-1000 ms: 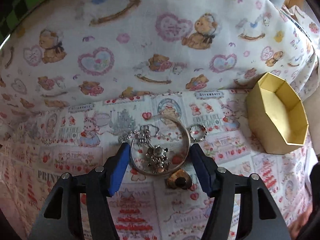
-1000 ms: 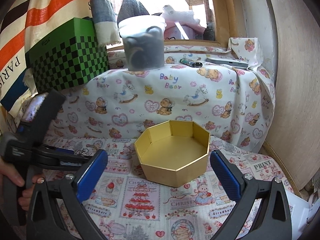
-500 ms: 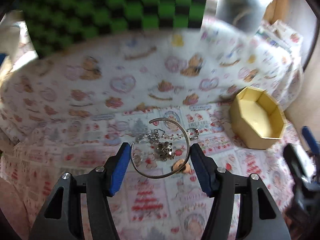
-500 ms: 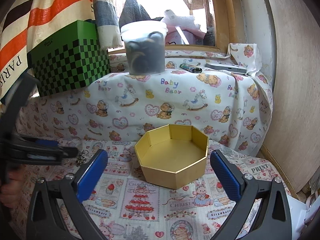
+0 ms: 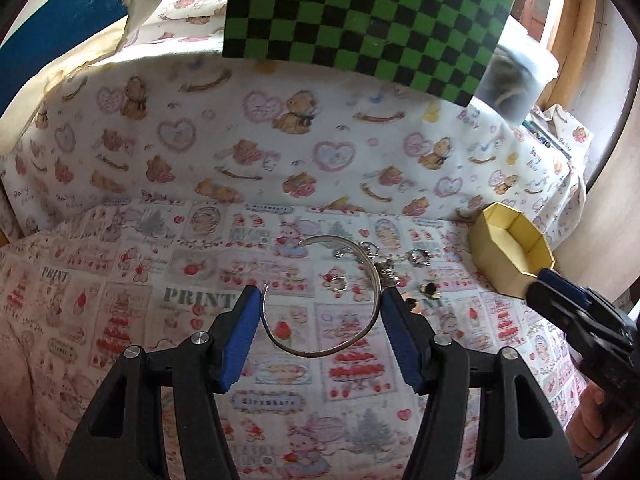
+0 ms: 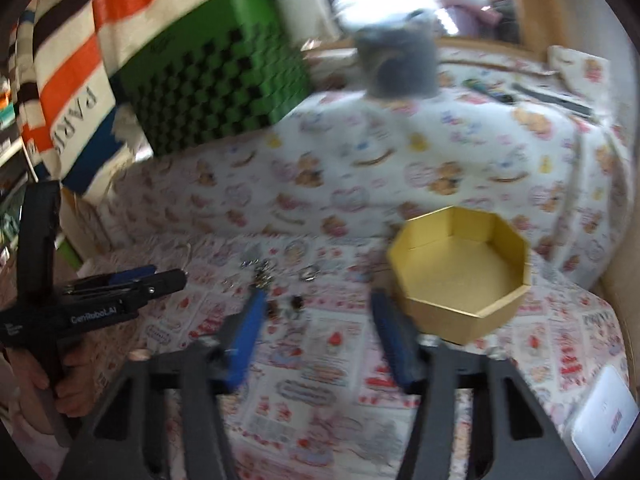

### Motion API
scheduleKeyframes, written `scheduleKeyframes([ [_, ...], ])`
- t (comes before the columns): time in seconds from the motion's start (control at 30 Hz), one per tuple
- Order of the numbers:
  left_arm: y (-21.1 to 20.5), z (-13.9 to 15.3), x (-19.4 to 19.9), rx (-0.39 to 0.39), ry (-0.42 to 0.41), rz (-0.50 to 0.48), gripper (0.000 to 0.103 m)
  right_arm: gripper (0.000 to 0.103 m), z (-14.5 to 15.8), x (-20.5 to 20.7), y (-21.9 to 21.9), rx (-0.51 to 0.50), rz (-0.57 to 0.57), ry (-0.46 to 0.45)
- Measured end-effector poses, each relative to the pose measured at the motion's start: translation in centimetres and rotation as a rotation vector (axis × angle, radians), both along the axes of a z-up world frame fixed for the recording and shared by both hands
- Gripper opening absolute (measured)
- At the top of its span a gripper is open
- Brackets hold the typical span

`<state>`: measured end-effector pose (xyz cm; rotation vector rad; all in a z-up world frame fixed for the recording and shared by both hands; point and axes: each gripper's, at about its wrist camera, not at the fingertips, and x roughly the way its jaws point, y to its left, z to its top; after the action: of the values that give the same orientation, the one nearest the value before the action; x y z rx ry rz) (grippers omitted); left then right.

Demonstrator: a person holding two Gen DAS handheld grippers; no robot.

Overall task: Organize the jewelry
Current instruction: 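Lift the silver bangle with the left tool while the right tool grasps the black-stone ring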

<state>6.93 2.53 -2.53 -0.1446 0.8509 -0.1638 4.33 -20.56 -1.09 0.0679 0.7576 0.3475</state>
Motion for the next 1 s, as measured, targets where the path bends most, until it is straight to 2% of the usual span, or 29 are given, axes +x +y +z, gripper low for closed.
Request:
scheduleKeyframes([
  [0.07, 0.1, -0.3, -0.1, 0.019, -0.005, 0.011, 0.060, 0.027, -1.1, 1.8, 1.5, -0.027, -0.001, 0.061],
  [0.1, 0.2, -0.5, -0.1, 0.022, -0.004, 0.012, 0.060, 0.025, -1.5, 2.4, 1.9, -0.025, 0.000, 0.081],
  [0.2, 0.4, -0.9, 0.0, 0.025, 0.003, 0.018, 0.060, 0.022, -3.3, 4.7, 3.3, -0.052, -0.009, 0.136],
  [0.27, 0.4, -1.0, 0.1, 0.035, 0.002, 0.028, 0.060, 0.015, -4.1, 5.6, 4.0, -0.049, 0.002, 0.165],
  [0.43, 0.8, -1.0, 0.2, 0.016, 0.012, 0.028, 0.060, 0.015, -5.3, 6.1, 5.0, -0.059, 0.009, 0.195],
  [0.53, 0.9, -0.9, 0.2, 0.007, 0.016, 0.024, 0.060, 0.010, -5.8, 6.3, 5.7, -0.112, 0.008, 0.161],
  [0.73, 0.7, -0.6, -0.3, 0.031, -0.007, 0.034, 0.060, 0.009, -5.3, 5.6, 6.0, -0.126, 0.022, 0.144],
  [1.0, -0.7, 0.2, -1.4, 0.093, -0.062, 0.016, 0.060, 0.009, -1.6, 2.0, 3.4, -0.063, 0.055, 0.042],
])
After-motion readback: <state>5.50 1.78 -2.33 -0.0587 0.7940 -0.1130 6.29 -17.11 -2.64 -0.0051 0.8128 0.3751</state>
